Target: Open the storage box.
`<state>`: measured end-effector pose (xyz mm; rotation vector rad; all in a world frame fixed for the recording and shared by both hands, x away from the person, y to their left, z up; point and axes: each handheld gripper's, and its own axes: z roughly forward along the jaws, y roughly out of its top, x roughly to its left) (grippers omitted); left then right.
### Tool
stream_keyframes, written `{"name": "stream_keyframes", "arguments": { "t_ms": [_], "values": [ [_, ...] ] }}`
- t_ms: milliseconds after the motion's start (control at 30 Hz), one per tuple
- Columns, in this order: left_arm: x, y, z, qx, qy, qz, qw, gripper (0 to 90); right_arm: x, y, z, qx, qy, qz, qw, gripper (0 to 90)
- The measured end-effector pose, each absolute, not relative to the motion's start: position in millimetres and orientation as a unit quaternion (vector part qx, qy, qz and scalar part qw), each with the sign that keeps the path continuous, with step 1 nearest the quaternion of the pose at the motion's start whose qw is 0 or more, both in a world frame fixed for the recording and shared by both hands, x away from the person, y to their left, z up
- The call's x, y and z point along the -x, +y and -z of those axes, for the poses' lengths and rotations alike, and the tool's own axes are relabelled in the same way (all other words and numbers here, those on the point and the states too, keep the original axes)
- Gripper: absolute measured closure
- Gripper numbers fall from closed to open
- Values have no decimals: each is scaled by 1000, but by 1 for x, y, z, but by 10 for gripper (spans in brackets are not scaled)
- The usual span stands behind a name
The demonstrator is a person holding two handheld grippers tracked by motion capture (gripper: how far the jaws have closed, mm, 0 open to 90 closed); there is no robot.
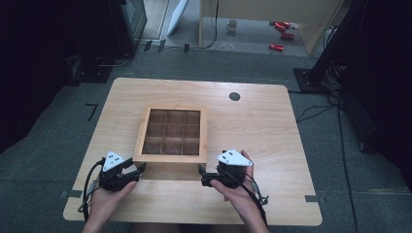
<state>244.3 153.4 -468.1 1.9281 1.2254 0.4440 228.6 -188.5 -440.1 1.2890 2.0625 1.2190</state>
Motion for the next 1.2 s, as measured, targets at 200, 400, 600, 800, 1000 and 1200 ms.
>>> {"name": "stream_keyframes", "arguments": {
  "t_ms": [200,400,600,800,1000,1200],
  "values": [
    [-245,153,471,-768,483,-171,385,503,-228,-180,440,-459,745,-439,204,56],
    [-244,153,469,-764,485,-172,389,501,-228,-173,441,-453,751,-437,200,55],
    [-244,153,466,-762,486,-176,389,517,-228,-166,444,-449,755,-435,195,55],
    [-245,154,466,-759,488,-170,397,515,-229,-161,446,-444,760,-434,192,55],
    [-245,156,467,-755,487,-166,406,512,-230,-158,449,-444,763,-432,184,55],
    [-244,156,465,-754,484,-172,411,514,-231,-155,454,-444,766,-428,179,55]
  ]
}}
